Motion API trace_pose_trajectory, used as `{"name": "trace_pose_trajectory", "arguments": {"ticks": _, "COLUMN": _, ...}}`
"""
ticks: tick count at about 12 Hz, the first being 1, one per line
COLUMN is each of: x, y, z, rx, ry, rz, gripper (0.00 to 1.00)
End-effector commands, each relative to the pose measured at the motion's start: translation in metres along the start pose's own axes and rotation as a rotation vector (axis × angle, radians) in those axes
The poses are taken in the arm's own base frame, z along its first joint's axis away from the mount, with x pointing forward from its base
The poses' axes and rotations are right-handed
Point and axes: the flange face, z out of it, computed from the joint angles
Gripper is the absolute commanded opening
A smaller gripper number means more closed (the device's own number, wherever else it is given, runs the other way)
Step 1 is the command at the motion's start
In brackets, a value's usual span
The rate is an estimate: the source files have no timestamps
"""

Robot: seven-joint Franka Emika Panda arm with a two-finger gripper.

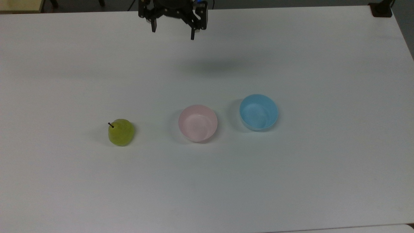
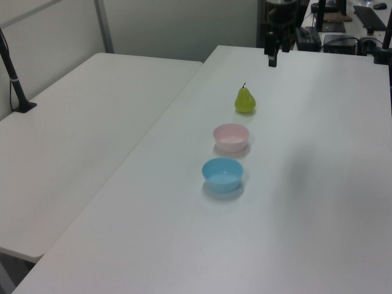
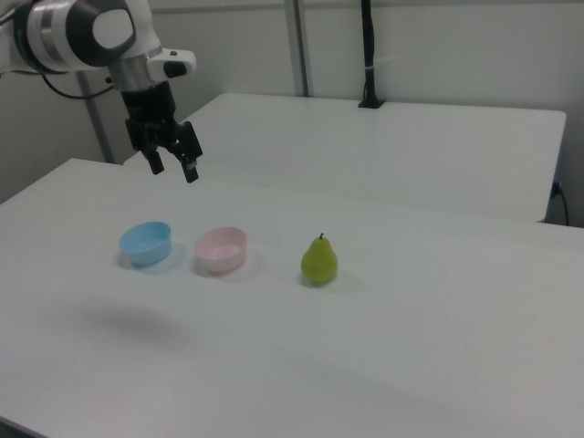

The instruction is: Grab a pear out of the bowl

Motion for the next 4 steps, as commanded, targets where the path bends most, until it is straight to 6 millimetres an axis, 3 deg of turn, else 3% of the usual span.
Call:
{"name": "trace_pose_trajectory", "arguments": {"ticks": 1, "x": -0.0139, "y": 0.0074, "z": 0.0003, "rx": 0.018, "ry": -0.030, "rz": -0.072, "gripper": 1.00}}
{"name": "trace_pose_trajectory", "arguments": {"ticks": 4, "x": -0.0122, "y": 0.0088, "z": 0.0017, "rx": 0.026, "ry": -0.034, "rz": -0.075, "gripper": 1.00}}
